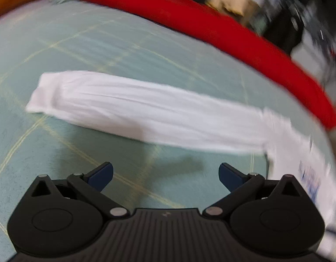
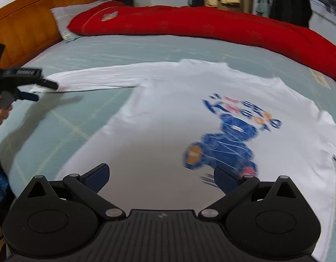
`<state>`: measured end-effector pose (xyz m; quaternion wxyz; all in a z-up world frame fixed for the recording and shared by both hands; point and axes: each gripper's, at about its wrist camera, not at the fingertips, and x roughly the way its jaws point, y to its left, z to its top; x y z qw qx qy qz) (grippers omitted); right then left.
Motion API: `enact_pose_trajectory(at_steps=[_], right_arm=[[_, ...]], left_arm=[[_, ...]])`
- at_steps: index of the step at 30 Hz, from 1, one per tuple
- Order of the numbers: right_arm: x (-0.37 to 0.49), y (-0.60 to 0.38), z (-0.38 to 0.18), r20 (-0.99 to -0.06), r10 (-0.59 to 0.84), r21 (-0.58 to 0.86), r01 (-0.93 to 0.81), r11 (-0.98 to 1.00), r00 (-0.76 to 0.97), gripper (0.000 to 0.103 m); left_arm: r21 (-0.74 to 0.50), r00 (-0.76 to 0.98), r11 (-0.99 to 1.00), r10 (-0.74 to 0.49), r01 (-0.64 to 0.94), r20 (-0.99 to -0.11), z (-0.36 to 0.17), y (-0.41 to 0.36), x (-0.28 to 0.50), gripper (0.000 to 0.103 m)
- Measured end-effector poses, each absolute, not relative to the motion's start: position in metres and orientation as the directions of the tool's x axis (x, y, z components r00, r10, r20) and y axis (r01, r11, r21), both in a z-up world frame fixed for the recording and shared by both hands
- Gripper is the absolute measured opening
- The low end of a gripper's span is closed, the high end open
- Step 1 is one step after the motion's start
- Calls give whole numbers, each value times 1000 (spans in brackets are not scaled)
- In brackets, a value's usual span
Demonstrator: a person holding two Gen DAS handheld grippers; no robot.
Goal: Fold clothes
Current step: 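Move the open left gripper down to the white shirt's sleeve cuff, then close the left gripper on the sleeve cuff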
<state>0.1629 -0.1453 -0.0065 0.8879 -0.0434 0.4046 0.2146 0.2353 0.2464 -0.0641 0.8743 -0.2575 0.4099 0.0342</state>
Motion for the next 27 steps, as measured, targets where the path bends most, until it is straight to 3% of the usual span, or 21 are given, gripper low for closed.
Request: enact_pose_trajectory(at_steps=[4, 9, 20, 23, 25, 27], right_arm=[[163, -129, -6, -739, 358, 94, -438, 894, 571, 103], [164, -123, -4, -730, 372, 100, -449, 888, 573, 103], [173, -117, -8, -731, 365, 107, -431, 896, 577, 103], [173, -115, -8, -727, 369, 105, -436, 894, 579, 103], [173, -114, -8, -725, 371, 107, -438, 893, 580, 103], [173, -114, -7, -723, 373, 107, -440, 892, 582, 103]], left_arm=[[-642, 733, 683, -229, -348, -641, -88, 295, 230, 102], [-771, 804, 515, -233, -376, -548, -122, 323, 223, 102], [-739, 845, 572, -139, -357, -516, -131, 332, 247, 91], [-750, 865, 556, -105, -358, -491, -136, 338, 249, 74], [-772, 874, 517, -89, -369, -478, -141, 343, 244, 58], [-790, 883, 496, -90, -361, -460, -146, 344, 236, 53]])
